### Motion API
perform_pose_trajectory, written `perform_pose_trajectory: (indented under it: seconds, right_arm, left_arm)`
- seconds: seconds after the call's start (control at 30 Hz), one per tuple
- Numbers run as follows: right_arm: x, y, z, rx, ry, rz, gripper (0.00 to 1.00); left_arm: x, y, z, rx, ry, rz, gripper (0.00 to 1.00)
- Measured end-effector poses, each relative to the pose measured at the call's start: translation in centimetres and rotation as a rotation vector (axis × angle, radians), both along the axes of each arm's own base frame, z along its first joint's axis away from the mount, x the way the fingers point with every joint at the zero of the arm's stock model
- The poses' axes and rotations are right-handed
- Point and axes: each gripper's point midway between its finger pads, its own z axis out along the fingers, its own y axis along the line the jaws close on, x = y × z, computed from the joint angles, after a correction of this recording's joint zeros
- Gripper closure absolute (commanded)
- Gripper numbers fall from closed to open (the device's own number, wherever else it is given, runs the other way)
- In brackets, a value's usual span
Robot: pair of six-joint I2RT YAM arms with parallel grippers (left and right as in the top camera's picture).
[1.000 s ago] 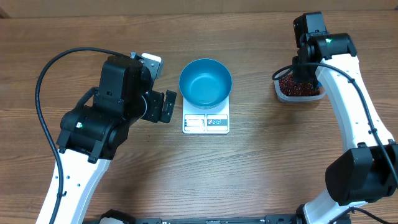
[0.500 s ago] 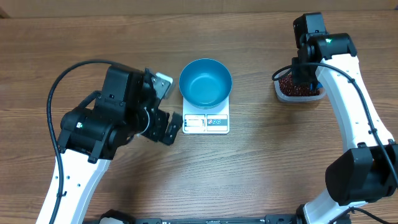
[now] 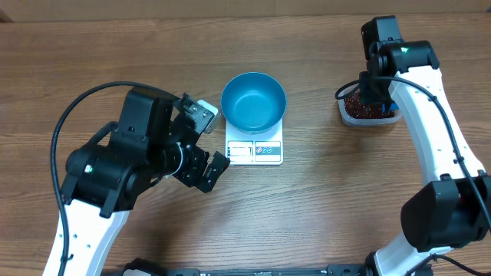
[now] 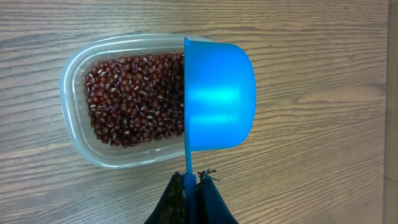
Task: Scoop item into bowl and weigh 150g on scale
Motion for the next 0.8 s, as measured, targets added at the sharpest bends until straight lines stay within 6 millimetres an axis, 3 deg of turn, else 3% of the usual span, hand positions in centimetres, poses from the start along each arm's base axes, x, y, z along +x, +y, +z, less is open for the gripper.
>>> perform_pose_trajectory:
  seconds: [0.53, 0.8]
  right_arm:
    - [0.6, 0.0, -1.1, -0.002, 0.014, -0.001, 0.96]
    - [0.5, -0.1, -3.0, -0.023, 0.081, -0.002, 0.96]
  left_arm:
    - [-0.2, 0.2, 0.2, 0.003, -0.011, 0.004, 0.00]
    - [0.1, 0.1, -0.3, 0.010, 0.008, 0.004, 0.00]
